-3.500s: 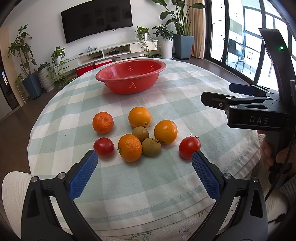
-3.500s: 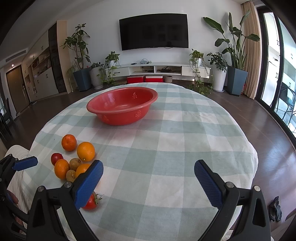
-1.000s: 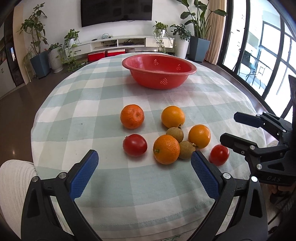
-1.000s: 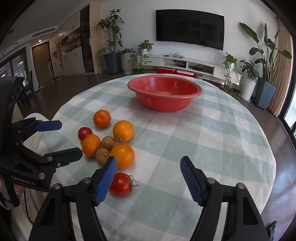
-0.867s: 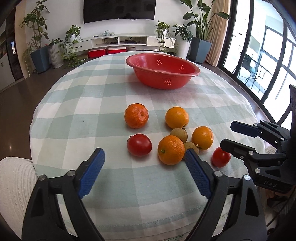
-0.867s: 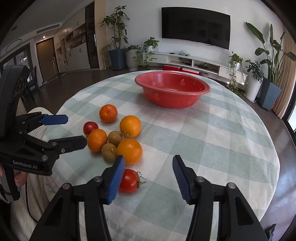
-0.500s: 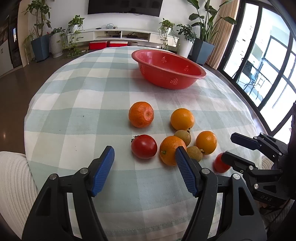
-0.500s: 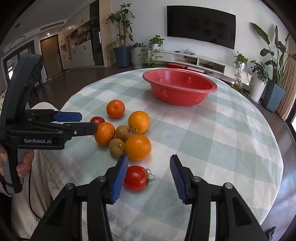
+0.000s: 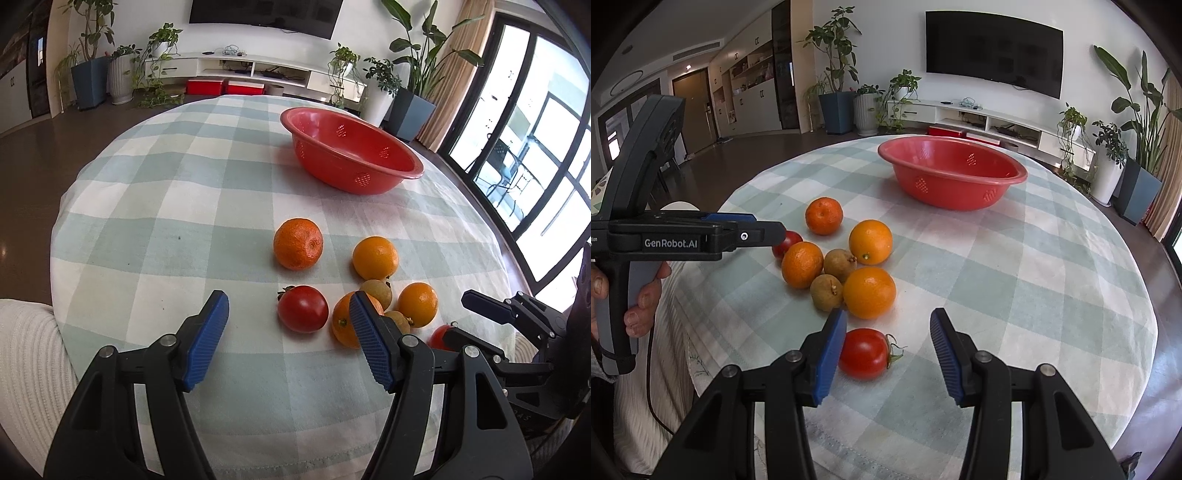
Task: Organize fruits
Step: 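Move left tool toward a mandarin while right tool moves toward a red tomato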
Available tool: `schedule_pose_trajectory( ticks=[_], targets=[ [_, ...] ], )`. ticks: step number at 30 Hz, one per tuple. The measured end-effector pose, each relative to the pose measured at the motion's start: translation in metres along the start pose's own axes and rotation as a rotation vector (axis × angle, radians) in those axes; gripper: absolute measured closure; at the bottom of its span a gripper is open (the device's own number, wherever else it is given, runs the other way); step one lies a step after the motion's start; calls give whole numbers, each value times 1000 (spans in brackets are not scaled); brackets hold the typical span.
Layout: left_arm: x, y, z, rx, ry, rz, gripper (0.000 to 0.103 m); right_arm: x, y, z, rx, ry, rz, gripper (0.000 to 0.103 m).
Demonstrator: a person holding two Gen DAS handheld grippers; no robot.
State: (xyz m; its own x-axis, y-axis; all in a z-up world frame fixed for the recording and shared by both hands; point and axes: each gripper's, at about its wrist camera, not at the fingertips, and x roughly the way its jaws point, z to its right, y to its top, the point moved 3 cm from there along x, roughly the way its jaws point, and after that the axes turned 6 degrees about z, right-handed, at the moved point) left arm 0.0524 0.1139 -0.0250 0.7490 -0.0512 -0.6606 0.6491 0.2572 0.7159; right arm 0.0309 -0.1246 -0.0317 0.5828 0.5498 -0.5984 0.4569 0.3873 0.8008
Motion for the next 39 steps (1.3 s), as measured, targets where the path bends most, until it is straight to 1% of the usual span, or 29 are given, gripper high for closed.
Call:
schedule_pose_trajectory(
  ticks=[8,13,17,24,29,30,31,34,39],
  targets=[
    [6,14,-2,18,19,18,37,0,-1,-1,2,4,-4,52],
    [16,23,-5,28,36,17,37,3,-1,-3,-2,8,-11,52],
    [25,30,-3,34,18,3,37,4,-2,-2,4,7,-17,52],
    [41,37,9,97,15,-12,37,7,-3,-2,3,14,-29,52],
    [51,38,12,132,26,-26,37,11,-5,-3,-2,10,-49,52],
    [53,38,12,135,28,-30,39,12,-5,-3,-4,9,-52,52],
    [55,38,11,135,26,-36,44,12,-6,-3,-6,8,-55,52],
    [63,37,9,124,1,-66,55,14,-6,-2,-2,7,-62,52],
    [69,35,8,129,-7,-80,59,16,-8,-1,4,11,-74,52]
  ],
)
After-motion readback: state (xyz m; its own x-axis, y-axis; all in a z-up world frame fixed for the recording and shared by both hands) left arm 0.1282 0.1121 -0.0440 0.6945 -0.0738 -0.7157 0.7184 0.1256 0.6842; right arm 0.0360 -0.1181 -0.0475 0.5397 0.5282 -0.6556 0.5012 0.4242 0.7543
